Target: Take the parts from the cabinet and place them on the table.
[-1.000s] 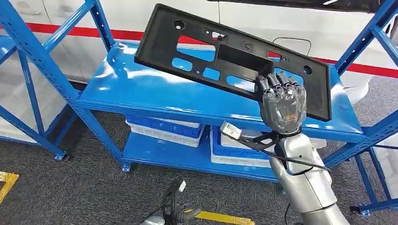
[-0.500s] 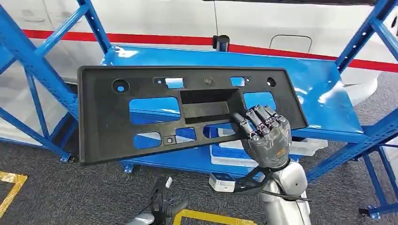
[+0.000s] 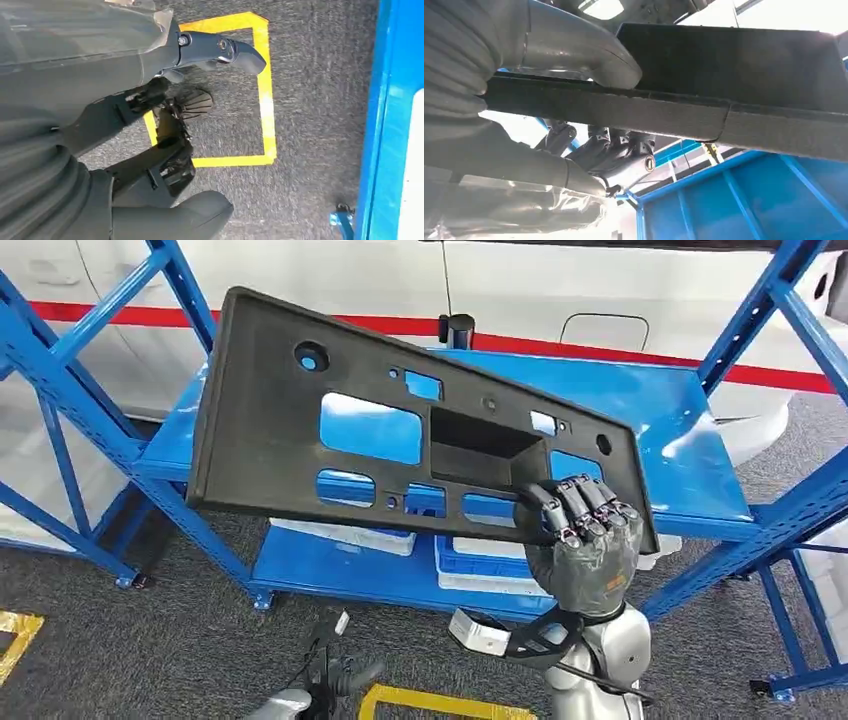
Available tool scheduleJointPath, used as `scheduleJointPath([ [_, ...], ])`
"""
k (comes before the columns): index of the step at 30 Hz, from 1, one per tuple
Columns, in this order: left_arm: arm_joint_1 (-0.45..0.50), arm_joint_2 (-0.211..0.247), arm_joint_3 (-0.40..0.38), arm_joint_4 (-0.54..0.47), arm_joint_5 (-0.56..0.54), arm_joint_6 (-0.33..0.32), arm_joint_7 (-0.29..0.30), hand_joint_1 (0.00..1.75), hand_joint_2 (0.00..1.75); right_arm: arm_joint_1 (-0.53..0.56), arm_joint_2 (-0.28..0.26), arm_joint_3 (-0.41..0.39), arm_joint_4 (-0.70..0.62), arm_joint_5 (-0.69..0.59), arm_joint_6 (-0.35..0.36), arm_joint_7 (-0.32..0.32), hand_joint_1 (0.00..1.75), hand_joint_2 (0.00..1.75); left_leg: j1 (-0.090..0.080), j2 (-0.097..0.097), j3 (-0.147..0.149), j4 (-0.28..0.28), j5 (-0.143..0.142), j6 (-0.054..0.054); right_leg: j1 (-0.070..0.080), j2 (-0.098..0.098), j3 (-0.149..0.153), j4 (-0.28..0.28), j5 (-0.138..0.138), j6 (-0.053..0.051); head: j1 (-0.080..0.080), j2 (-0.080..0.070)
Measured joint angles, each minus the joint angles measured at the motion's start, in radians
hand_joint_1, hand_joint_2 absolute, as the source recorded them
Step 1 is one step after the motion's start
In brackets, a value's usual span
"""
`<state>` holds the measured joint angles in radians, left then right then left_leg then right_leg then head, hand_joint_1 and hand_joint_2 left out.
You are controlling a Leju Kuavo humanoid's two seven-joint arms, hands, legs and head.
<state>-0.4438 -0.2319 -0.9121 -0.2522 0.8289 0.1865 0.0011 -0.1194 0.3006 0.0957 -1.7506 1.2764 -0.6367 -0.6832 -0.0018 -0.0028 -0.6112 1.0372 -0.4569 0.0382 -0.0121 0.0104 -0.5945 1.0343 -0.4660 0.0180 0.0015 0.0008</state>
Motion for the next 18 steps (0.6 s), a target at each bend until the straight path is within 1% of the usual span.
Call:
scheduleJointPath([
  [1, 0.001, 0.002, 0.001, 0.000, -0.001, 0.001, -0.001, 0.00, 1.75, 0.004, 0.003, -0.002, -0.003, 0.000, 0.000, 0.000, 1.75, 1.75, -0.003, 0.000, 0.001, -0.003, 0.002, 0.002, -0.001, -0.001, 0.002, -0.005, 0.003, 0.004, 0.000, 0.000],
  [2, 0.000, 0.005, 0.004, 0.000, -0.001, 0.000, -0.003, 0.00, 1.75, 0.007, 0.006, -0.004, -0.008, 0.000, 0.000, 0.000, 1.75, 1.75, 0.003, 0.001, 0.008, -0.019, 0.011, 0.006, 0.004, -0.002, 0.002, -0.007, 0.002, 0.008, 0.001, 0.000],
  [3, 0.000, 0.005, 0.008, 0.000, -0.001, 0.001, -0.008, 0.00, 1.75, 0.009, 0.006, -0.005, -0.012, -0.002, 0.000, 0.000, 1.75, 1.75, 0.007, 0.004, 0.015, -0.031, 0.019, 0.007, 0.002, -0.006, -0.008, 0.011, -0.010, 0.009, 0.002, 0.000],
  [4, 0.000, 0.006, 0.013, 0.000, -0.002, 0.002, -0.013, 0.00, 1.75, 0.010, 0.006, -0.005, -0.016, -0.005, 0.000, 0.000, 1.75, 1.75, 0.008, 0.004, 0.015, -0.032, 0.022, 0.011, 0.002, -0.005, -0.026, 0.050, -0.035, 0.005, 0.002, 0.000],
  [5, 0.001, 0.007, 0.016, 0.000, -0.003, 0.002, -0.016, 0.00, 1.75, 0.011, 0.006, -0.005, -0.016, -0.009, 0.000, 0.000, 1.75, 1.75, 0.008, 0.005, 0.014, -0.032, 0.022, 0.012, 0.001, -0.005, -0.062, 0.130, -0.071, 0.002, 0.004, 0.000],
  [6, 0.004, 0.008, 0.019, 0.000, -0.003, 0.002, -0.018, 0.00, 1.75, 0.016, 0.005, -0.005, -0.016, -0.015, 0.000, 0.000, 1.75, 1.75, 0.007, 0.005, 0.012, -0.032, 0.022, 0.012, -0.001, -0.005, -0.103, 0.217, -0.106, 0.000, 0.004, 0.000],
  [7, 0.007, 0.010, 0.023, 0.000, -0.003, 0.002, -0.018, 0.00, 1.75, 0.022, 0.005, -0.006, -0.016, -0.017, 0.000, 0.000, 1.75, 1.75, 0.007, 0.005, 0.011, -0.031, 0.022, 0.012, -0.001, -0.005, -0.136, 0.288, -0.127, 0.004, 0.004, 0.000],
  [8, 0.010, 0.013, 0.025, 0.000, -0.003, 0.002, -0.019, 0.00, 1.75, 0.027, 0.004, -0.006, -0.016, -0.018, 0.000, 0.000, 1.75, 1.75, 0.007, 0.005, 0.010, -0.031, 0.022, 0.012, -0.001, -0.005, -0.145, 0.309, -0.126, 0.012, 0.005, 0.000],
  [9, 0.011, 0.014, 0.026, 0.000, -0.003, 0.002, -0.020, 0.00, 1.75, 0.029, 0.003, -0.007, -0.016, -0.018, 0.000, 0.000, 1.75, 1.75, 0.007, 0.004, 0.011, -0.031, 0.022, 0.011, -0.002, -0.006, -0.128, 0.277, -0.109, 0.021, 0.004, 0.000],
  [10, 0.012, 0.015, 0.026, 0.000, -0.003, 0.002, -0.021, 0.00, 1.75, 0.029, 0.003, -0.008, -0.016, -0.018, 0.000, 0.000, 1.75, 1.75, 0.007, 0.003, 0.011, -0.030, 0.022, 0.011, -0.002, -0.006, -0.090, 0.204, -0.076, 0.032, 0.005, 0.000],
  [11, 0.011, 0.015, 0.027, 0.000, -0.003, 0.002, -0.022, 0.00, 1.75, 0.029, 0.003, -0.008, -0.016, -0.018, 0.000, 0.000, 1.75, 1.75, 0.007, 0.001, 0.012, -0.027, 0.021, 0.010, -0.006, -0.008, -0.030, 0.086, -0.032, 0.042, 0.005, 0.000],
  [12, 0.011, 0.014, 0.029, 0.000, -0.004, 0.002, -0.024, 0.00, 1.75, 0.029, 0.003, -0.008, -0.016, -0.018, 0.000, 0.000, 1.75, 1.75, 0.006, 0.000, 0.011, -0.023, 0.019, 0.005, -0.009, -0.011, 0.008, 0.007, -0.007, 0.045, 0.006, 0.000],
  [13, 0.011, 0.016, 0.030, 0.000, -0.004, 0.002, -0.024, 0.00, 1.75, 0.029, 0.003, -0.008, -0.016, -0.018, 0.000, 0.000, 1.75, 1.75, -0.001, -0.001, 0.007, -0.020, 0.017, -0.001, -0.006, -0.010, 0.013, -0.005, -0.011, 0.031, 0.006, 0.000],
  [14, 0.012, 0.017, 0.031, 0.000, -0.004, 0.002, -0.024, 0.00, 1.75, 0.029, 0.003, -0.009, -0.017, -0.019, 0.000, 0.000, 1.75, 1.75, -0.001, -0.001, 0.004, -0.018, 0.018, -0.005, -0.003, -0.007, 0.012, -0.011, -0.004, 0.020, 0.005, 0.000],
  [16, 0.012, 0.017, 0.032, 0.000, -0.004, 0.002, -0.025, 0.00, 1.75, 0.029, 0.003, -0.010, -0.016, -0.022, 0.000, 0.000, 1.75, 1.75, 0.001, -0.001, 0.003, -0.023, 0.024, -0.014, 0.000, -0.006, 0.011, -0.011, -0.001, 0.013, 0.004, 0.000],
  [17, 0.012, 0.018, 0.035, 0.000, -0.005, 0.002, -0.025, 0.00, 1.75, 0.029, 0.003, -0.010, -0.016, -0.033, 0.000, 0.000, 1.75, 1.75, 0.002, -0.001, 0.002, -0.023, 0.025, -0.018, -0.005, -0.006, 0.012, -0.014, 0.003, 0.005, 0.005, 0.000],
  [18, 0.012, 0.018, 0.040, 0.000, -0.010, 0.002, -0.025, 0.00, 1.75, 0.028, 0.003, -0.008, -0.016, -0.045, 0.000, 0.000, 1.75, 1.75, 0.007, -0.001, -0.003, -0.011, 0.012, -0.025, -0.016, -0.007, 0.013, -0.017, 0.008, -0.003, 0.006, 0.000],
])
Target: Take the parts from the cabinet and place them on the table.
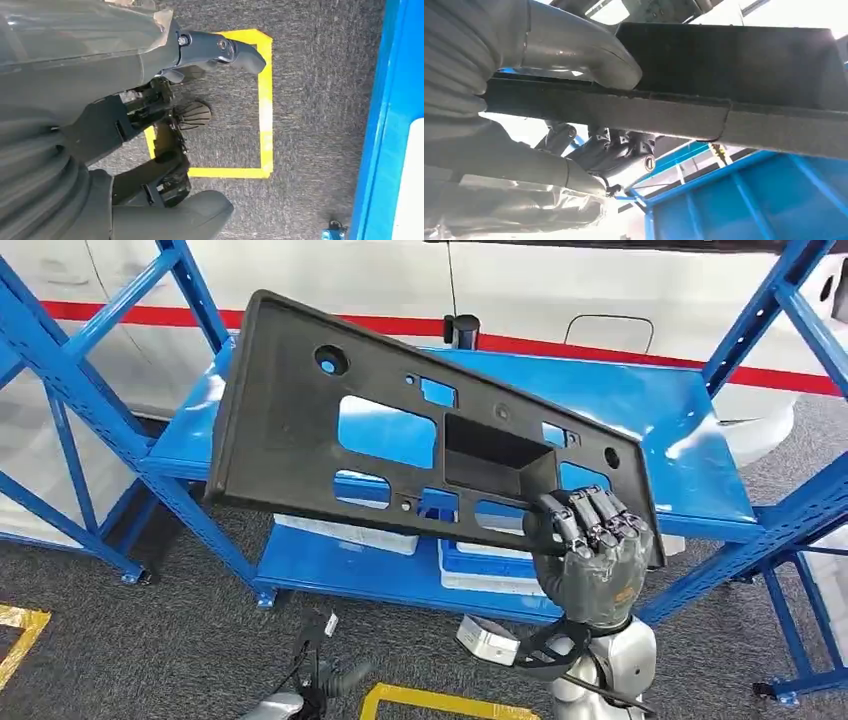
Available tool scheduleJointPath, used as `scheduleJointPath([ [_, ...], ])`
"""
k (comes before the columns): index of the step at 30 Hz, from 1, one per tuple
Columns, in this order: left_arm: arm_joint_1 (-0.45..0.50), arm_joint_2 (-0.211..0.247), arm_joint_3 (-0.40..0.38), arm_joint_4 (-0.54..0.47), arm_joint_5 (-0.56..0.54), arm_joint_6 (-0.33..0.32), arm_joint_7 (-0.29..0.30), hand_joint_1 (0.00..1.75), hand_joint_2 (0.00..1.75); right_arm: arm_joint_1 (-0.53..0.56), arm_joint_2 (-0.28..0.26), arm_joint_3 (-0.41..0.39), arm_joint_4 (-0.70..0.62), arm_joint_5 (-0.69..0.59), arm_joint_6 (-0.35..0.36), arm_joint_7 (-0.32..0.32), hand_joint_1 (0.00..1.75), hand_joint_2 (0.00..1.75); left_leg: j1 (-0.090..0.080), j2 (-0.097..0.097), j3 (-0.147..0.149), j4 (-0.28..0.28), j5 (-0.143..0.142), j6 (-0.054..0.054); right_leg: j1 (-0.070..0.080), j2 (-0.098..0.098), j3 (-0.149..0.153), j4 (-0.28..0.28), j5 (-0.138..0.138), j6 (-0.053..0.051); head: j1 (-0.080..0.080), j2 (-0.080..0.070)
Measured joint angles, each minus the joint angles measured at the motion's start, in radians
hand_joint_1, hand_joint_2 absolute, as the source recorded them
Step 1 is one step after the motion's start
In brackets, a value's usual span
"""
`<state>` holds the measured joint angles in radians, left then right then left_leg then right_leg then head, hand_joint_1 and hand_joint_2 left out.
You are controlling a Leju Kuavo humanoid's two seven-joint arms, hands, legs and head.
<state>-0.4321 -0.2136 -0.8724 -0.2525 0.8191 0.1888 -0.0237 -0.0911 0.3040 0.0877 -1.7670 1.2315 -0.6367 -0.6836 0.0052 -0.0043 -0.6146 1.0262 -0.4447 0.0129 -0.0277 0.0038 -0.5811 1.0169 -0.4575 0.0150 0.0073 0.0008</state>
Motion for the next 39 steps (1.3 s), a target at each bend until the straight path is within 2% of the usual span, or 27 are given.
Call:
scheduleJointPath([
  [1, 0.000, 0.000, 0.003, 0.000, -0.003, 0.000, 0.000, 0.00, 1.75, 0.000, 0.001, 0.002, 0.000, -0.011, 0.000, 0.000, 1.75, 1.75, -0.001, 0.001, -0.011, 0.029, -0.025, -0.006, 0.000, 0.000, 0.000, 0.000, 0.000, -0.004, -0.004, 0.000],
  [2, 0.000, 0.000, 0.005, 0.000, -0.004, 0.000, -0.002, 0.00, 1.75, 0.000, 0.003, 0.005, 0.002, -0.017, 0.000, 0.000, 1.75, 1.75, 0.001, 0.001, -0.044, 0.107, -0.074, -0.012, 0.000, -0.001, -0.001, 0.000, 0.002, -0.012, -0.006, 0.000],
  [4, 0.002, 0.003, 0.010, 0.000, -0.005, 0.000, -0.002, 0.00, 1.75, 0.000, 0.005, 0.011, 0.007, -0.021, 0.000, 0.000, 1.75, 1.75, 0.005, 0.001, -0.118, 0.269, -0.146, -0.020, 0.001, -0.002, -0.005, 0.000, 0.002, -0.012, -0.007, 0.000],
  [5, 0.005, 0.005, 0.013, 0.000, -0.005, 0.000, -0.002, 0.00, 1.75, 0.000, 0.005, 0.013, 0.011, -0.021, 0.000, 0.000, 1.75, 1.75, 0.006, 0.001, -0.142, 0.323, -0.157, -0.022, 0.002, -0.002, -0.006, 0.000, 0.004, -0.015, -0.006, 0.000],
  [6, 0.007, 0.006, 0.016, 0.000, -0.005, 0.000, -0.002, 0.00, 1.75, 0.000, 0.005, 0.015, 0.013, -0.021, 0.000, 0.000, 1.75, 1.75, 0.007, 0.001, -0.138, 0.315, -0.144, -0.022, 0.001, -0.002, -0.006, 0.000, 0.004, -0.015, -0.007, 0.000],
  [7, 0.009, 0.006, 0.021, 0.000, -0.005, 0.000, -0.003, 0.00, 1.75, 0.000, 0.005, 0.017, 0.017, -0.024, 0.000, 0.000, 1.75, 1.75, 0.008, 0.001, -0.110, 0.262, -0.110, -0.020, 0.001, -0.002, -0.006, 0.001, 0.004, -0.015, -0.007, 0.000],
  [9, 0.009, 0.006, 0.029, 0.000, -0.005, 0.000, -0.005, 0.00, 1.75, -0.001, 0.007, 0.021, 0.022, -0.024, 0.000, 0.000, 1.75, 1.75, 0.009, 0.002, -0.004, 0.069, -0.023, -0.015, -0.001, -0.001, -0.003, 0.001, 0.004, -0.014, -0.006, 0.000],
  [10, 0.009, 0.006, 0.032, 0.000, -0.005, 0.000, -0.005, 0.00, 1.75, -0.001, 0.009, 0.024, 0.025, -0.023, 0.000, 0.000, 1.75, 1.75, 0.009, 0.001, 0.031, -0.004, -0.017, -0.013, 0.001, -0.001, -0.002, 0.001, 0.005, -0.013, -0.006, 0.000],
  [11, 0.009, 0.006, 0.034, 0.000, -0.005, -0.002, -0.005, 0.00, 1.75, -0.002, 0.011, 0.027, 0.027, -0.022, 0.000, 0.000, 1.75, 1.75, 0.002, 0.000, 0.034, -0.009, -0.017, -0.010, 0.012, -0.002, -0.007, 0.002, 0.007, -0.008, -0.006, 0.000],
  [14, 0.011, 0.006, 0.043, 0.000, -0.005, -0.002, -0.006, 0.00, 1.75, -0.003, 0.014, 0.037, 0.036, -0.019, 0.000, 0.000, 1.75, 1.75, -0.005, -0.001, 0.026, -0.008, -0.010, 0.005, 0.008, -0.002, -0.009, -0.008, 0.017, 0.007, -0.006, 0.000],
  [15, 0.010, 0.006, 0.046, 0.000, -0.005, -0.002, -0.006, 0.00, 1.75, -0.003, 0.016, 0.037, 0.036, -0.020, 0.000, 0.000, 1.75, 1.75, -0.003, -0.001, 0.027, -0.019, -0.002, 0.016, 0.019, -0.001, -0.009, -0.012, 0.019, 0.017, -0.006, 0.000],
  [16, 0.010, 0.005, 0.048, -0.001, -0.005, -0.002, -0.006, 0.00, 1.75, -0.003, 0.016, 0.038, 0.037, -0.020, 0.000, 0.000, 1.75, 1.75, 0.002, 0.002, 0.031, -0.030, 0.007, 0.027, 0.010, -0.004, -0.021, 0.005, 0.004, 0.018, -0.006, 0.000],
  [19, 0.012, 0.003, 0.050, -0.001, -0.005, -0.002, -0.006, 0.00, 1.75, -0.004, 0.016, 0.038, 0.042, -0.020, 0.000, 0.000, 1.75, 1.75, 0.001, 0.004, 0.021, -0.031, 0.015, 0.040, 0.012, -0.003, -0.113, 0.213, -0.102, 0.003, 0.002, 0.000],
  [20, 0.014, 0.004, 0.051, -0.001, -0.005, -0.002, -0.007, 0.00, 1.75, -0.002, 0.016, 0.038, 0.045, -0.020, 0.000, 0.000, 1.75, 1.75, -0.002, 0.005, 0.017, -0.031, 0.017, 0.042, 0.013, -0.003, -0.146, 0.294, -0.129, 0.004, 0.002, 0.000],
  [21, 0.015, 0.005, 0.052, -0.001, -0.005, -0.002, -0.007, 0.00, 1.75, -0.001, 0.015, 0.038, 0.048, -0.020, 0.000, 0.000, 1.75, 1.75, -0.003, 0.005, 0.015, -0.031, 0.019, 0.042, 0.013, -0.003, -0.153, 0.319, -0.131, 0.009, 0.003, 0.000],
  [22, 0.016, 0.005, 0.052, -0.001, -0.005, -0.002, -0.006, 0.00, 1.75, -0.002, 0.015, 0.038, 0.050, -0.020, 0.000, 0.000, 1.75, 1.75, -0.005, 0.004, 0.014, -0.031, 0.021, 0.042, 0.013, -0.003, -0.133, 0.291, -0.119, 0.015, 0.002, 0.000],
  [24, 0.015, 0.004, 0.054, -0.001, -0.005, -0.005, -0.006, 0.00, 1.75, -0.002, 0.015, 0.039, 0.053, -0.020, 0.000, 0.000, 1.75, 1.75, -0.006, 0.001, 0.014, -0.029, 0.023, 0.039, 0.015, -0.004, -0.030, 0.113, -0.058, 0.028, 0.003, 0.000],
  [25, 0.015, 0.004, 0.056, -0.001, -0.005, -0.007, -0.006, 0.00, 1.75, -0.003, 0.015, 0.039, 0.054, -0.021, 0.000, 0.000, 1.75, 1.75, -0.006, 0.001, 0.013, -0.027, 0.024, 0.037, 0.015, -0.004, 0.023, 0.018, -0.030, 0.027, 0.003, 0.000],
  [26, 0.015, 0.004, 0.058, -0.001, -0.005, -0.008, -0.006, 0.00, 1.75, -0.004, 0.016, 0.041, 0.054, -0.021, 0.000, 0.000, 1.75, 1.75, -0.015, 0.000, 0.009, -0.021, 0.023, 0.031, 0.021, -0.002, 0.035, -0.017, -0.029, 0.019, 0.003, 0.000],
  [29, 0.016, 0.004, 0.060, -0.001, -0.009, -0.009, -0.010, 0.00, 1.75, -0.003, 0.016, 0.044, 0.061, -0.024, 0.000, 0.000, 1.75, 1.75, -0.012, 0.002, 0.005, -0.023, 0.032, 0.018, 0.027, -0.001, 0.032, -0.014, -0.018, 0.005, 0.002, 0.000],
  [31, 0.016, 0.005, 0.063, -0.001, -0.011, -0.003, -0.017, 0.00, 1.75, -0.003, 0.016, 0.051, 0.067, -0.024, 0.000, 0.000, 1.75, 1.75, -0.006, 0.000, -0.003, -0.010, 0.017, 0.006, 0.006, -0.003, 0.034, -0.022, -0.007, -0.011, 0.003, 0.000],
  [32, 0.016, 0.005, 0.065, -0.001, -0.011, 0.000, -0.020, 0.00, 1.75, -0.003, 0.016, 0.057, 0.070, -0.024, 0.000, 0.000, 1.75, 1.75, -0.005, 0.001, -0.015, 0.025, -0.017, -0.001, 0.006, -0.003, 0.032, -0.021, -0.003, -0.019, -0.002, 0.000],
  [34, 0.018, 0.008, 0.073, -0.001, -0.013, 0.002, -0.023, 0.00, 1.75, -0.003, 0.016, 0.065, 0.075, -0.024, 0.000, 0.002, 1.75, 1.75, 0.001, 0.001, -0.078, 0.180, -0.106, -0.015, 0.006, -0.005, 0.025, -0.021, 0.000, -0.023, -0.006, 0.000],
  [35, 0.021, 0.008, 0.076, -0.001, -0.018, 0.002, -0.023, 0.00, 1.75, -0.002, 0.015, 0.067, 0.079, -0.020, 0.000, 0.003, 1.75, 1.75, 0.003, 0.001, -0.109, 0.254, -0.136, -0.020, 0.007, -0.005, 0.021, -0.021, 0.002, -0.026, -0.007, 0.000],
  [36, 0.024, 0.009, 0.077, -0.001, -0.026, 0.001, -0.023, 0.00, 1.75, 0.000, 0.014, 0.068, 0.082, -0.018, 0.000, 0.004, 1.75, 1.75, 0.007, 0.001, -0.122, 0.292, -0.142, -0.024, 0.006, -0.006, 0.019, -0.021, 0.004, -0.024, -0.006, 0.000],
  [37, 0.028, 0.011, 0.077, -0.001, -0.032, 0.001, -0.023, 0.00, 1.75, 0.002, 0.013, 0.069, 0.085, -0.016, 0.000, 0.006, 1.75, 1.75, 0.011, 0.002, -0.109, 0.278, -0.126, -0.025, 0.006, -0.006, 0.018, -0.020, 0.005, -0.022, -0.007, 0.000],
  [39, 0.030, 0.014, 0.081, -0.001, -0.043, -0.002, -0.023, 0.00, 1.75, 0.002, 0.010, 0.074, 0.089, -0.018, 0.000, 0.009, 1.75, 1.75, 0.018, 0.002, -0.021, 0.127, -0.048, -0.027, 0.003, -0.005, 0.018, -0.016, 0.005, -0.021, -0.008, 0.000],
])
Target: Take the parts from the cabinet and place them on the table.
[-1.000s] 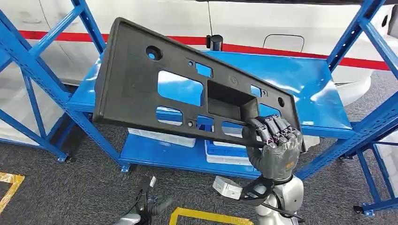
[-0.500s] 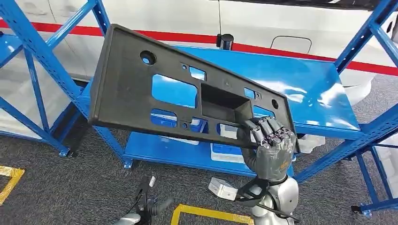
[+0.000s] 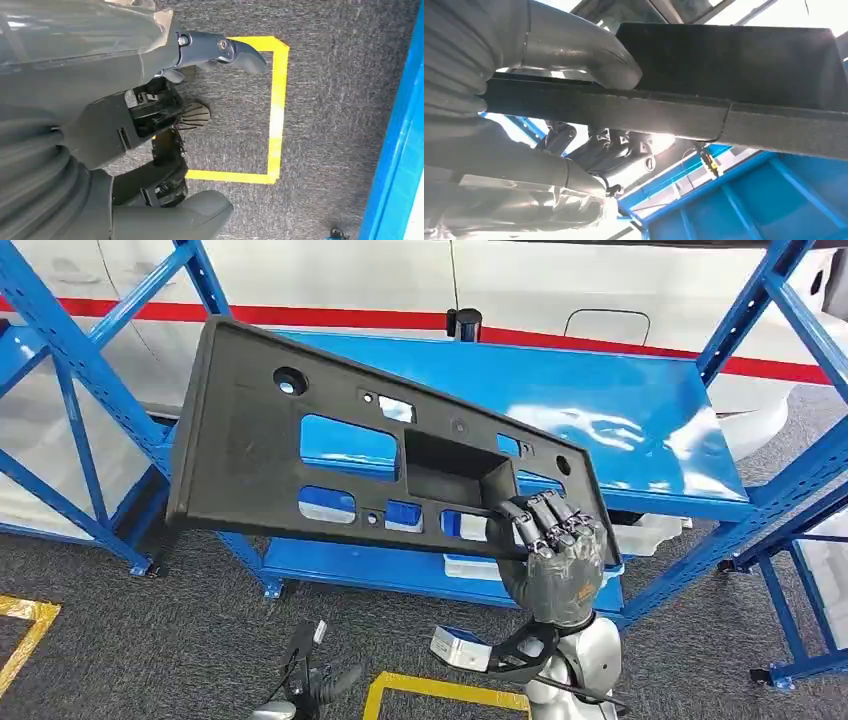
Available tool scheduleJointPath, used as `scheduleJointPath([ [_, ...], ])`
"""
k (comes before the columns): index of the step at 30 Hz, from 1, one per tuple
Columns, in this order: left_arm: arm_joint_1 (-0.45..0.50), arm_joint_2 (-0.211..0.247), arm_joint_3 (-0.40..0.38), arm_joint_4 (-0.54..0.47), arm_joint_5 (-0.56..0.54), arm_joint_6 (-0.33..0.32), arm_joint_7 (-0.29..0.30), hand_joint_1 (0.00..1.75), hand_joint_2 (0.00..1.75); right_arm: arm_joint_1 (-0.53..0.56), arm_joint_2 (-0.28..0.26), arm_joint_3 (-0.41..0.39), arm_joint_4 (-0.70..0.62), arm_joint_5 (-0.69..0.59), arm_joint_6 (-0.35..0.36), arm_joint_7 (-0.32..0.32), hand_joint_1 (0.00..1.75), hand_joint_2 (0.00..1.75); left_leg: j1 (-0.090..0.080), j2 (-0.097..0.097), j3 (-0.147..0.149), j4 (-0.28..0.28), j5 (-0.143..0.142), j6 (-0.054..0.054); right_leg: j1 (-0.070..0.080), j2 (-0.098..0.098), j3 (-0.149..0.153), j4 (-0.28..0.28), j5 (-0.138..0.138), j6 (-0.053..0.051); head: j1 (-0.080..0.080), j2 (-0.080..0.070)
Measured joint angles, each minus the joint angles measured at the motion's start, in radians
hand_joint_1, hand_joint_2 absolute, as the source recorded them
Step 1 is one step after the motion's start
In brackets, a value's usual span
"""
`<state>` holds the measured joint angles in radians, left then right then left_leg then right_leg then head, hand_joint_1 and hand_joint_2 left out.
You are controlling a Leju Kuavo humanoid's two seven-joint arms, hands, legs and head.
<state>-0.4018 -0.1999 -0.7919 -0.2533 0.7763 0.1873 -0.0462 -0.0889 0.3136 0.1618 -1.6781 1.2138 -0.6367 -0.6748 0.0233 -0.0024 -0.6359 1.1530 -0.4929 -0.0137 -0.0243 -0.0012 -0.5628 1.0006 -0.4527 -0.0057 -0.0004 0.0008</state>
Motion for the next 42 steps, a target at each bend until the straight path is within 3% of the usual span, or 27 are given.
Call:
scheduleJointPath([
  [1, -0.001, 0.001, 0.003, 0.000, -0.002, -0.001, 0.000, 0.00, 1.75, 0.000, -0.001, 0.003, 0.000, -0.002, 0.000, 0.002, 1.75, 1.75, 0.002, 0.000, 0.050, -0.087, 0.035, 0.000, -0.001, 0.000, 0.000, 0.003, 0.000, 0.001, 0.000, 0.000],
  [2, -0.002, 0.001, 0.006, 0.000, -0.003, -0.001, 0.000, 0.00, 1.75, 0.000, -0.002, 0.006, 0.000, -0.003, 0.000, 0.002, 1.75, 1.75, 0.002, -0.002, 0.074, -0.129, 0.020, -0.001, 0.002, 0.000, -0.003, 0.003, 0.001, 0.004, 0.000, 0.000],
  [3, -0.002, 0.001, 0.007, 0.000, -0.004, -0.004, 0.000, 0.00, 1.75, -0.002, -0.002, 0.008, 0.000, -0.002, 0.000, 0.003, 1.75, 1.75, -0.004, -0.003, 0.071, -0.143, 0.025, 0.006, 0.013, 0.000, -0.010, 0.010, 0.001, 0.011, -0.001, 0.000],
  [6, 0.004, 0.005, 0.015, 0.000, -0.011, -0.011, 0.000, 0.00, 1.75, 0.003, -0.005, 0.015, 0.000, 0.005, 0.000, 0.010, 1.75, 1.75, -0.014, -0.003, 0.060, -0.138, 0.034, 0.025, 0.009, 0.000, -0.017, -0.001, 0.015, 0.033, -0.001, 0.000],
  [7, 0.004, 0.005, 0.021, 0.000, -0.012, -0.015, 0.000, 0.00, 1.75, 0.002, -0.007, 0.017, 0.000, 0.004, 0.000, 0.012, 1.75, 1.75, -0.006, -0.001, 0.061, -0.152, 0.045, 0.042, 0.014, -0.001, -0.025, 0.005, 0.008, 0.038, 0.000, 0.000],
  [9, 0.003, 0.005, 0.024, 0.000, -0.013, -0.018, 0.000, 0.00, 1.75, 0.002, -0.011, 0.019, 0.001, -0.001, 0.000, 0.012, 1.75, 1.75, -0.010, 0.000, 0.054, -0.154, 0.054, 0.056, 0.008, 0.000, -0.061, 0.085, -0.049, 0.028, 0.005, 0.000],
  [11, 0.007, 0.006, 0.028, 0.000, -0.013, -0.019, 0.000, 0.00, 1.75, 0.004, -0.017, 0.019, 0.005, -0.006, 0.000, 0.012, 1.75, 1.75, -0.013, 0.002, 0.040, -0.153, 0.061, 0.064, 0.008, 0.000, -0.136, 0.259, -0.126, 0.021, 0.006, 0.000],
  [12, 0.010, 0.008, 0.030, 0.000, -0.013, -0.019, 0.000, 0.00, 1.75, 0.005, -0.020, 0.019, 0.008, -0.008, 0.000, 0.012, 1.75, 1.75, -0.015, 0.003, 0.034, -0.153, 0.065, 0.065, 0.008, 0.000, -0.159, 0.320, -0.145, 0.024, 0.006, 0.000],
  [13, 0.013, 0.008, 0.032, 0.000, -0.013, -0.019, 0.000, 0.00, 1.75, 0.005, -0.022, 0.020, 0.011, -0.008, 0.000, 0.012, 1.75, 1.75, -0.016, 0.003, 0.029, -0.153, 0.069, 0.065, 0.008, 0.000, -0.155, 0.325, -0.142, 0.030, 0.006, 0.000],
  [14, 0.016, 0.009, 0.035, 0.000, -0.013, -0.020, 0.000, 0.00, 1.75, 0.005, -0.025, 0.020, 0.012, -0.008, 0.000, 0.012, 1.75, 1.75, -0.018, 0.002, 0.026, -0.152, 0.073, 0.064, 0.008, 0.000, -0.124, 0.280, -0.126, 0.038, 0.006, 0.000],
  [16, 0.019, 0.009, 0.042, 0.000, -0.013, -0.020, -0.001, 0.00, 1.75, 0.004, -0.027, 0.021, 0.013, -0.004, 0.000, 0.012, 1.75, 1.75, -0.019, 0.000, 0.024, -0.151, 0.078, 0.059, 0.009, 0.000, -0.015, 0.101, -0.068, 0.049, 0.006, 0.000],
  [17, 0.019, 0.009, 0.045, -0.001, -0.013, -0.021, -0.001, 0.00, 1.75, 0.002, -0.027, 0.021, 0.013, -0.003, 0.000, 0.012, 1.75, 1.75, -0.019, 0.000, 0.022, -0.149, 0.080, 0.055, 0.008, 0.000, 0.038, 0.007, -0.050, 0.046, 0.006, 0.000],
  [19, 0.019, 0.010, 0.049, -0.002, -0.014, -0.022, -0.002, 0.00, 1.75, -0.001, -0.027, 0.023, 0.014, -0.006, 0.000, 0.010, 1.75, 1.75, -0.026, 0.000, 0.015, -0.146, 0.086, 0.045, 0.020, 0.003, 0.037, -0.005, -0.044, 0.033, 0.006, 0.000],
  [22, 0.022, 0.010, 0.053, -0.002, -0.017, -0.022, -0.002, 0.00, 1.75, -0.002, -0.030, 0.027, 0.016, -0.010, 0.000, 0.009, 1.75, 1.75, -0.022, -0.001, 0.010, -0.149, 0.099, 0.027, 0.017, 0.004, 0.030, -0.005, -0.030, 0.015, 0.005, 0.000],
  [23, 0.022, 0.013, 0.055, -0.002, -0.019, -0.022, -0.002, 0.00, 1.75, -0.006, -0.030, 0.029, 0.019, -0.013, 0.000, 0.007, 1.75, 1.75, -0.016, -0.003, 0.001, -0.136, 0.080, 0.021, 0.004, 0.002, 0.029, -0.007, -0.022, 0.008, 0.005, 0.000],
  [24, 0.022, 0.014, 0.056, -0.002, -0.021, -0.022, -0.002, 0.00, 1.75, -0.008, -0.030, 0.031, 0.021, -0.016, 0.000, 0.004, 1.75, 1.75, -0.015, -0.001, -0.013, -0.099, 0.040, 0.013, 0.004, 0.002, 0.024, -0.007, -0.017, 0.000, 0.000, 0.000],
  [26, 0.024, 0.016, 0.060, -0.002, -0.021, -0.022, -0.002, 0.00, 1.75, -0.010, -0.031, 0.036, 0.026, -0.024, 0.000, 0.000, 1.75, 1.75, -0.011, -0.001, -0.069, 0.053, -0.054, 0.001, 0.006, -0.001, 0.013, -0.006, -0.010, -0.010, -0.004, 0.000],
  [27, 0.027, 0.017, 0.063, -0.002, -0.021, -0.023, -0.003, 0.00, 1.75, -0.010, -0.031, 0.037, 0.029, -0.028, 0.000, -0.003, 1.75, 1.75, -0.010, -0.001, -0.098, 0.133, -0.088, -0.004, 0.006, -0.002, 0.006, -0.005, -0.006, -0.010, -0.008, 0.000],
  [28, 0.030, 0.018, 0.066, -0.002, -0.022, -0.024, -0.003, 0.00, 1.75, -0.010, -0.032, 0.037, 0.032, -0.029, 0.000, -0.003, 1.75, 1.75, -0.009, -0.001, -0.107, 0.167, -0.095, -0.006, 0.006, -0.002, 0.001, -0.005, -0.001, -0.010, -0.007, 0.000],
  [30, 0.036, 0.020, 0.069, -0.002, -0.022, -0.024, -0.005, 0.00, 1.75, -0.010, -0.034, 0.037, 0.039, -0.031, 0.000, -0.003, 1.75, 1.75, -0.006, -0.001, -0.053, 0.096, -0.052, -0.005, 0.006, -0.001, -0.007, -0.005, 0.005, -0.006, -0.008, 0.000],
  [32, 0.035, 0.021, 0.072, -0.004, -0.025, -0.024, -0.006, 0.00, 1.75, -0.013, -0.035, 0.038, 0.043, -0.033, 0.000, -0.005, 1.75, 1.75, -0.004, -0.001, 0.059, -0.081, 0.016, 0.001, 0.006, 0.000, -0.008, -0.004, 0.009, 0.000, -0.008, 0.000],
  [33, 0.034, 0.022, 0.074, -0.008, -0.030, -0.026, -0.006, 0.00, 1.75, -0.016, -0.035, 0.039, 0.045, -0.033, 0.000, -0.006, 1.75, 1.75, -0.005, -0.003, 0.088, -0.137, 0.012, 0.006, 0.011, 0.000, -0.011, -0.002, 0.011, 0.004, -0.008, 0.000],
  [34, 0.034, 0.021, 0.077, -0.010, -0.035, -0.029, -0.007, 0.00, 1.75, -0.021, -0.035, 0.039, 0.046, -0.034, 0.000, -0.006, 1.75, 1.75, -0.010, -0.004, 0.092, -0.152, 0.013, 0.010, 0.020, -0.001, -0.018, 0.002, 0.014, 0.008, -0.006, 0.000],
  [37, 0.037, 0.022, 0.082, -0.010, -0.056, -0.031, -0.005, 0.00, 1.75, -0.023, -0.035, 0.038, 0.050, -0.029, 0.000, -0.006, 1.75, 1.75, -0.017, -0.004, 0.078, -0.149, 0.026, 0.031, 0.016, -0.001, -0.027, -0.004, 0.029, 0.032, -0.006, 0.000],
  [38, 0.036, 0.020, 0.085, -0.010, -0.063, -0.033, -0.005, 0.00, 1.75, -0.024, -0.035, 0.037, 0.050, -0.027, 0.000, -0.006, 1.75, 1.75, -0.007, 0.001, 0.077, -0.160, 0.038, 0.047, 0.020, -0.001, -0.039, 0.007, 0.019, 0.034, -0.006, 0.000],
  [39, 0.035, 0.020, 0.089, -0.011, -0.069, -0.035, -0.003, 0.00, 1.75, -0.024, -0.035, 0.037, 0.050, -0.026, 0.000, -0.006, 1.75, 1.75, -0.011, 0.002, 0.071, -0.161, 0.044, 0.054, 0.016, 0.000, -0.055, 0.039, -0.010, 0.030, -0.006, 0.000],
  [42, 0.036, 0.019, 0.099, -0.013, -0.085, -0.037, 0.001, 0.00, 1.75, -0.023, -0.035, 0.035, 0.051, -0.019, 0.000, -0.005, 1.75, 1.75, -0.015, 0.006, 0.048, -0.160, 0.060, 0.067, 0.012, 0.001, -0.145, 0.269, -0.122, 0.018, 0.004, 0.000],
])
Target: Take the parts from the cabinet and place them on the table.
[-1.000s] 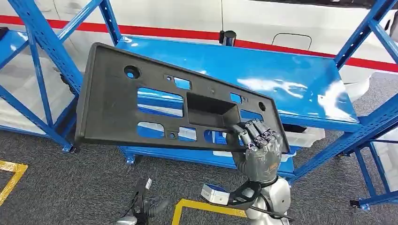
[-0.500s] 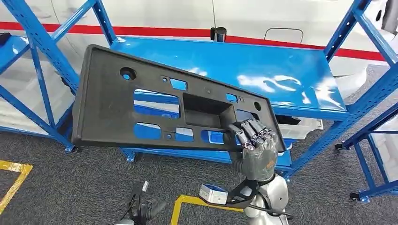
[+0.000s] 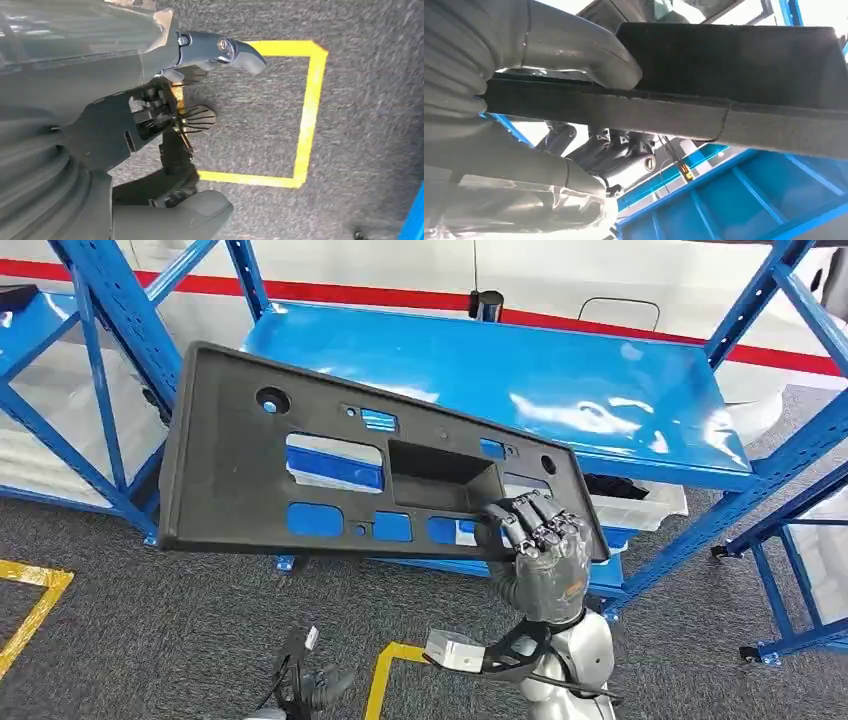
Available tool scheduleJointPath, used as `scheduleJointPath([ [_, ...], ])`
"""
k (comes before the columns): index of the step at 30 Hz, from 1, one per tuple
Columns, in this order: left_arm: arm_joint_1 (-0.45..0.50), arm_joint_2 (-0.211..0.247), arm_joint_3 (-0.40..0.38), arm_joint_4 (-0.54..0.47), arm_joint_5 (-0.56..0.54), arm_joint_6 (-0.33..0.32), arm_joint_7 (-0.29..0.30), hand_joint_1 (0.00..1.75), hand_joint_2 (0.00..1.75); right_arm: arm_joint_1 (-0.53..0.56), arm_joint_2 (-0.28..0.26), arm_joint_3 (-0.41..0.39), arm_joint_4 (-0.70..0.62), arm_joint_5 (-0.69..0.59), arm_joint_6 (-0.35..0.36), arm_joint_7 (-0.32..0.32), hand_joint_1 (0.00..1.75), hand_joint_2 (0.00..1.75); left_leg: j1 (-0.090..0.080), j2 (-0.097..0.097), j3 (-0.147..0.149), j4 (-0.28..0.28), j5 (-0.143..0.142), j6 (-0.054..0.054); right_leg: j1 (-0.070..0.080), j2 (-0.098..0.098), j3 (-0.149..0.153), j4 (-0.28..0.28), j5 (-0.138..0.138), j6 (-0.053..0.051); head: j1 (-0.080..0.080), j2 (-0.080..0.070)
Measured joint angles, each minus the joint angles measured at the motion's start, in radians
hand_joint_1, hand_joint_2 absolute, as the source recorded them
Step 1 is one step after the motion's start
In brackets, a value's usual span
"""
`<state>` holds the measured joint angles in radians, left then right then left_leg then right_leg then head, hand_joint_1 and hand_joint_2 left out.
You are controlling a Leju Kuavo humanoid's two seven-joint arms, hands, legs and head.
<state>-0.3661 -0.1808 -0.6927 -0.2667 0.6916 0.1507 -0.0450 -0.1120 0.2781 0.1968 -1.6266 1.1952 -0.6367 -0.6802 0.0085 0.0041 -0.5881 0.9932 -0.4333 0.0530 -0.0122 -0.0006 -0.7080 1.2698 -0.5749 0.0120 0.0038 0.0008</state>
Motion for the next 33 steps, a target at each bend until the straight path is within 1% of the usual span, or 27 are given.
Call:
scheduleJointPath([
  [1, 0.000, 0.000, 0.003, 0.000, -0.003, 0.000, 0.000, 0.00, 1.75, 0.002, -0.001, 0.000, 0.001, 0.001, 0.000, 0.001, 1.75, 1.75, 0.000, 0.000, -0.007, 0.001, 0.006, -0.001, 0.000, 0.000, -0.015, 0.049, -0.016, 0.004, 0.002, 0.000],
  [2, 0.000, 0.000, 0.008, 0.000, -0.010, 0.000, 0.000, 0.00, 1.75, 0.004, -0.002, -0.001, 0.002, 0.002, 0.000, 0.003, 1.75, 1.75, 0.000, 0.000, -0.016, 0.001, 0.012, -0.002, -0.001, 0.000, -0.004, 0.047, -0.012, 0.012, 0.002, 0.000],
  [3, 0.000, 0.000, 0.011, 0.000, -0.011, 0.000, 0.000, 0.00, 1.75, 0.004, -0.002, -0.002, 0.003, 0.005, 0.000, 0.003, 1.75, 1.75, 0.000, 0.000, -0.021, 0.002, 0.017, -0.004, -0.001, 0.000, 0.032, -0.002, 0.005, 0.021, 0.003, 0.000],
  [5, 0.000, 0.000, 0.018, 0.000, -0.023, 0.000, 0.001, 0.00, 1.75, 0.002, -0.003, -0.001, 0.003, 0.011, 0.000, 0.008, 1.75, 1.75, 0.000, -0.002, -0.030, 0.005, 0.025, -0.012, -0.005, -0.001, 0.151, -0.196, 0.062, 0.036, 0.003, 0.000],
  [6, 0.000, 0.000, 0.023, -0.002, -0.026, 0.000, 0.002, 0.00, 1.75, 0.001, -0.003, -0.001, 0.003, 0.011, 0.000, 0.009, 1.75, 1.75, -0.001, -0.002, -0.034, 0.008, 0.028, -0.017, -0.006, -0.001, 0.189, -0.270, 0.063, 0.033, 0.004, 0.000],
  [7, -0.001, 0.000, 0.028, -0.003, -0.031, 0.000, 0.002, 0.00, 1.75, 0.002, -0.003, -0.001, 0.003, 0.012, 0.000, 0.009, 1.75, 1.75, -0.008, -0.002, -0.039, 0.012, 0.030, -0.022, 0.004, 0.002, 0.188, -0.276, 0.069, 0.027, 0.003, 0.000],
  [8, 0.000, 0.001, 0.030, -0.003, -0.033, 0.000, 0.002, 0.00, 1.75, 0.002, -0.004, -0.002, 0.003, 0.011, 0.000, 0.009, 1.75, 1.75, -0.008, -0.001, -0.043, 0.012, 0.037, -0.030, 0.002, 0.003, 0.184, -0.273, 0.075, 0.018, 0.002, 0.000],
  [10, 0.002, 0.001, 0.036, -0.003, -0.040, -0.001, 0.002, 0.00, 1.75, 0.004, -0.004, -0.003, 0.004, 0.011, 0.000, 0.008, 1.75, 1.75, -0.004, -0.002, -0.045, 0.010, 0.048, -0.043, 0.008, 0.004, 0.177, -0.268, 0.083, 0.005, 0.003, 0.000],
  [11, 0.002, 0.003, 0.039, -0.003, -0.041, -0.001, 0.002, 0.00, 1.75, 0.004, -0.004, -0.003, 0.004, 0.011, 0.000, 0.008, 1.75, 1.75, -0.003, -0.003, -0.050, 0.012, 0.052, -0.047, -0.009, 0.003, 0.169, -0.272, 0.093, -0.006, 0.003, 0.000],
  [12, 0.002, 0.003, 0.045, -0.003, -0.042, -0.001, 0.002, 0.00, 1.75, 0.003, -0.003, -0.002, 0.004, 0.011, 0.000, 0.006, 1.75, 1.75, 0.001, -0.005, -0.063, 0.029, 0.021, -0.052, -0.010, 0.002, 0.170, -0.273, 0.101, -0.011, 0.002, 0.000],
  [13, 0.002, 0.004, 0.048, -0.003, -0.045, -0.001, 0.002, 0.00, 1.75, 0.003, -0.002, -0.002, 0.004, 0.011, 0.000, 0.006, 1.75, 1.75, 0.003, -0.005, -0.085, 0.090, -0.038, -0.058, -0.011, 0.001, 0.161, -0.272, 0.108, -0.023, -0.003, 0.000],
  [15, 0.003, 0.007, 0.054, -0.003, -0.051, -0.001, 0.002, 0.00, 1.75, 0.003, -0.002, -0.002, 0.004, 0.008, 0.000, 0.004, 1.75, 1.75, 0.004, -0.006, -0.140, 0.248, -0.128, -0.068, -0.007, -0.001, 0.143, -0.272, 0.121, -0.028, -0.004, 0.000],
  [16, 0.005, 0.008, 0.055, -0.003, -0.053, -0.001, 0.002, 0.00, 1.75, 0.004, -0.002, -0.002, 0.006, 0.006, 0.000, 0.002, 1.75, 1.75, 0.005, -0.005, -0.159, 0.317, -0.156, -0.071, -0.005, -0.001, 0.133, -0.271, 0.128, -0.027, -0.004, 0.000],
  [17, 0.008, 0.009, 0.056, -0.003, -0.055, -0.001, 0.002, 0.00, 1.75, 0.004, -0.002, -0.002, 0.007, 0.004, 0.000, 0.002, 1.75, 1.75, 0.005, -0.005, -0.154, 0.331, -0.158, -0.071, -0.004, -0.001, 0.125, -0.271, 0.134, -0.027, -0.004, 0.000],
  [18, 0.010, 0.010, 0.057, -0.003, -0.057, -0.001, 0.002, 0.00, 1.75, 0.004, -0.002, -0.002, 0.008, 0.001, 0.000, 0.002, 1.75, 1.75, 0.005, -0.005, -0.124, 0.297, -0.141, -0.069, -0.003, -0.001, 0.117, -0.270, 0.141, -0.026, -0.005, 0.000],
  [20, 0.010, 0.010, 0.061, -0.003, -0.061, -0.001, 0.002, 0.00, 1.75, 0.004, -0.002, -0.002, 0.008, -0.004, 0.000, 0.001, 1.75, 1.75, 0.005, -0.005, -0.003, 0.121, -0.080, -0.062, -0.003, 0.000, 0.108, -0.269, 0.149, -0.020, -0.005, 0.000],
  [21, 0.008, 0.010, 0.063, -0.003, -0.061, -0.001, 0.002, 0.00, 1.75, 0.003, -0.002, -0.001, 0.009, -0.006, 0.000, 0.000, 1.75, 1.75, 0.005, -0.007, 0.060, 0.029, -0.067, -0.057, -0.003, 0.001, 0.107, -0.267, 0.152, -0.015, -0.005, 0.000],
  [22, 0.007, 0.010, 0.067, -0.005, -0.061, -0.002, 0.002, 0.00, 1.75, 0.002, -0.002, -0.001, 0.009, -0.009, 0.000, 0.000, 1.75, 1.75, -0.002, -0.008, 0.070, 0.005, -0.073, -0.051, 0.009, 0.000, 0.101, -0.264, 0.156, -0.008, -0.005, 0.000],
  [25, 0.011, 0.012, 0.071, -0.006, -0.063, -0.002, 0.001, 0.00, 1.75, 0.002, -0.002, 0.001, 0.010, -0.013, 0.000, -0.001, 1.75, 1.75, -0.011, -0.009, 0.059, 0.010, -0.060, -0.031, 0.000, -0.002, 0.098, -0.269, 0.172, 0.014, -0.002, 0.000],
  [26, 0.011, 0.012, 0.072, -0.006, -0.064, -0.002, 0.001, 0.00, 1.75, 0.002, -0.002, 0.001, 0.011, -0.018, 0.000, -0.002, 1.75, 1.75, -0.008, -0.007, 0.054, 0.001, -0.047, -0.018, 0.007, 0.000, 0.096, -0.269, 0.178, 0.022, -0.002, 0.000],
  [27, 0.010, 0.011, 0.073, -0.006, -0.064, -0.002, 0.001, 0.00, 1.75, 0.001, -0.003, 0.000, 0.011, -0.023, 0.000, -0.002, 1.75, 1.75, -0.003, -0.001, 0.050, -0.004, -0.035, -0.010, 0.003, 0.000, 0.080, -0.248, 0.152, 0.019, -0.003, 0.000],
  [28, 0.010, 0.011, 0.074, -0.007, -0.065, -0.002, 0.001, 0.00, 1.75, 0.000, -0.003, 0.001, 0.012, -0.023, 0.000, -0.002, 1.75, 1.75, -0.003, -0.001, 0.040, -0.004, -0.027, -0.001, 0.004, 0.000, 0.059, -0.203, 0.111, 0.012, 0.001, 0.000],
  [29, 0.011, 0.011, 0.077, -0.008, -0.066, -0.002, 0.001, 0.00, 1.75, 0.000, -0.004, 0.001, 0.013, -0.023, 0.000, -0.002, 1.75, 1.75, -0.004, -0.001, 0.029, -0.004, -0.020, 0.003, 0.002, 0.000, 0.034, -0.131, 0.065, 0.005, 0.006, 0.000],
  [30, 0.012, 0.010, 0.078, -0.008, -0.066, -0.002, 0.001, 0.00, 1.75, 0.000, -0.005, 0.000, 0.015, -0.023, 0.000, -0.002, 1.75, 1.75, -0.005, 0.000, 0.016, -0.003, -0.011, 0.004, 0.000, 0.000, 0.004, -0.044, 0.022, 0.003, 0.005, 0.000],
  [31, 0.014, 0.011, 0.079, -0.008, -0.066, -0.002, 0.002, 0.00, 1.75, 0.000, -0.006, 0.000, 0.018, -0.023, 0.000, -0.002, 1.75, 1.75, -0.005, 0.002, 0.004, -0.003, -0.003, 0.004, -0.001, 0.000, -0.015, 0.025, -0.006, 0.006, 0.006, 0.000],
  [32, 0.016, 0.011, 0.079, -0.008, -0.066, -0.002, 0.002, 0.00, 1.75, 0.001, -0.008, 0.000, 0.021, -0.023, 0.000, -0.003, 1.75, 1.75, -0.005, 0.003, -0.008, -0.002, 0.006, 0.003, -0.001, 0.000, -0.016, 0.057, -0.010, 0.014, 0.006, 0.000],
  [33, 0.017, 0.011, 0.081, -0.008, -0.066, -0.002, 0.002, 0.00, 1.75, 0.001, -0.009, 0.000, 0.023, -0.024, 0.000, -0.003, 1.75, 1.75, -0.005, 0.003, -0.020, -0.002, 0.014, 0.000, -0.002, 0.000, 0.011, 0.034, 0.004, 0.026, 0.007, 0.000],
])
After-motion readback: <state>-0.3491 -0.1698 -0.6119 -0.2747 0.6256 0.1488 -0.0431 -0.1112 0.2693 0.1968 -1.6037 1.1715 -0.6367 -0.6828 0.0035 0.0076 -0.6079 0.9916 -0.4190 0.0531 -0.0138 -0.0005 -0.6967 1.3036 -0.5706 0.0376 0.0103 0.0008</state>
